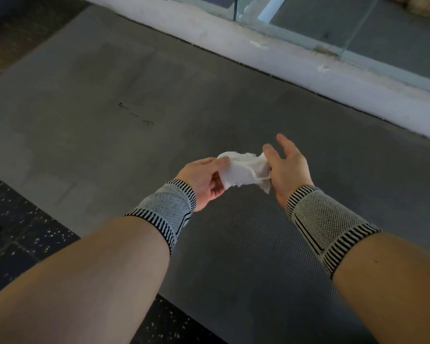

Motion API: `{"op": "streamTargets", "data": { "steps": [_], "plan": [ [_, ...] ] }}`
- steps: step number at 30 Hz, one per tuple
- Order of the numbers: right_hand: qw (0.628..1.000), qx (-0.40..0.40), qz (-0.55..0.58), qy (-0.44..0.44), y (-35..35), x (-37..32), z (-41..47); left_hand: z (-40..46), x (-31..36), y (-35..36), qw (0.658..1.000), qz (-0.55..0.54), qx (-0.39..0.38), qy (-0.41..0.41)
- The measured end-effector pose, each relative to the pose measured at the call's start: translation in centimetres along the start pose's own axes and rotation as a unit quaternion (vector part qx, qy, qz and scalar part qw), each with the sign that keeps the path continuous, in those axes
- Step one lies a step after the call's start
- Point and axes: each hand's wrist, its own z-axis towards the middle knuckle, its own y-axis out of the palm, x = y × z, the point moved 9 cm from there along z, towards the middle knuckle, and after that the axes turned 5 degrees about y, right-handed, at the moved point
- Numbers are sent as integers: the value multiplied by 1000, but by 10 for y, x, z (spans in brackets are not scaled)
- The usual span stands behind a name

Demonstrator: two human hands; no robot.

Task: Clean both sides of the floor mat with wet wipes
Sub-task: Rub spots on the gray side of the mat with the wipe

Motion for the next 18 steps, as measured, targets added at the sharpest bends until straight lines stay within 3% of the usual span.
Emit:
{"op": "streamTargets", "data": {
  "steps": [3,6,8,15,18],
  "plan": [
    [996,-89,25,21,13,4,-1,0,0,2,1000,-5,-27,-9],
    [978,-142,-153,0,20,9,-3,-1,-2,3,999,-19,-40,-20],
    [970,-145,-195,-8,21,9,-2,-1,-3,5,998,-24,-51,-24],
    [985,-119,-104,71,15,17,7,1,1,3,998,-65,-17,-7],
    [991,-89,-53,83,11,14,8,6,7,-3,998,-47,31,21]
  ]
}}
